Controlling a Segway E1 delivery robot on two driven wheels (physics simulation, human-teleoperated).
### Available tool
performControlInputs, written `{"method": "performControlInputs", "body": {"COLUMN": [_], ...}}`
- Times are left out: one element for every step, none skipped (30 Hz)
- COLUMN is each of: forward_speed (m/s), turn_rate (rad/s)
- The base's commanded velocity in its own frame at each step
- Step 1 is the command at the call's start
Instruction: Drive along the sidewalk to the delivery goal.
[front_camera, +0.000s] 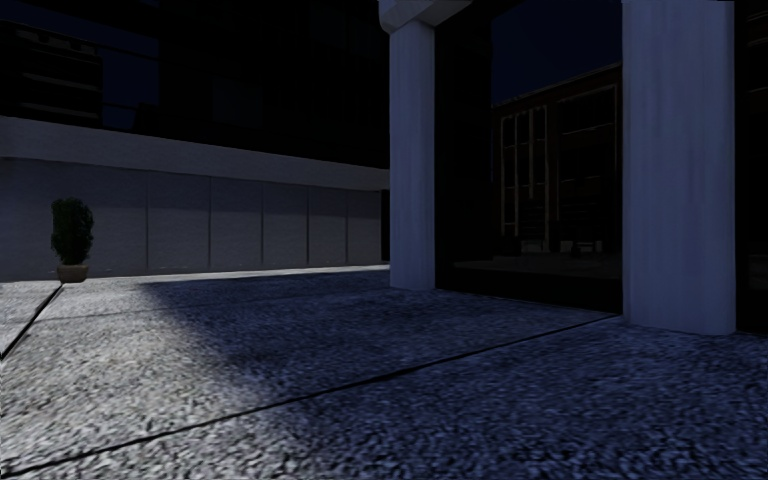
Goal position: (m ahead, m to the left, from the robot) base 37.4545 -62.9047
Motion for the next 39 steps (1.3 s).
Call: {"method": "performControlInputs", "body": {"forward_speed": [2.00, 2.00, 2.00, 2.00, 2.00, 2.00, 2.00, 2.00, 2.00, 2.00, 2.00, 2.00, 2.00, 2.00, 2.00, 2.00, 2.00, 2.00, 2.00, 2.00, 2.00, 2.00, 2.00, 2.00, 2.00, 2.00, 2.00, 2.00, 2.00, 2.00, 2.00, 2.00, 2.00, 2.00, 2.00, 2.00, 2.00, 2.00, 2.00], "turn_rate": [0.55, 0.55, 0.55, 0.55, 0.54, 0.52, 0.52, 0.48, 0.39, 0.00, 0.00, 0.00, 0.00, 0.00, 0.00, 0.00, 0.00, 0.00, 0.00, 0.00, 0.00, 0.00, 0.00, 0.00, 0.00, 0.00, 0.00, 0.00, 0.00, 0.00, 0.00, 0.00, 0.10, 0.22, 0.32, 0.36, 0.36, 0.37, 0.37]}}
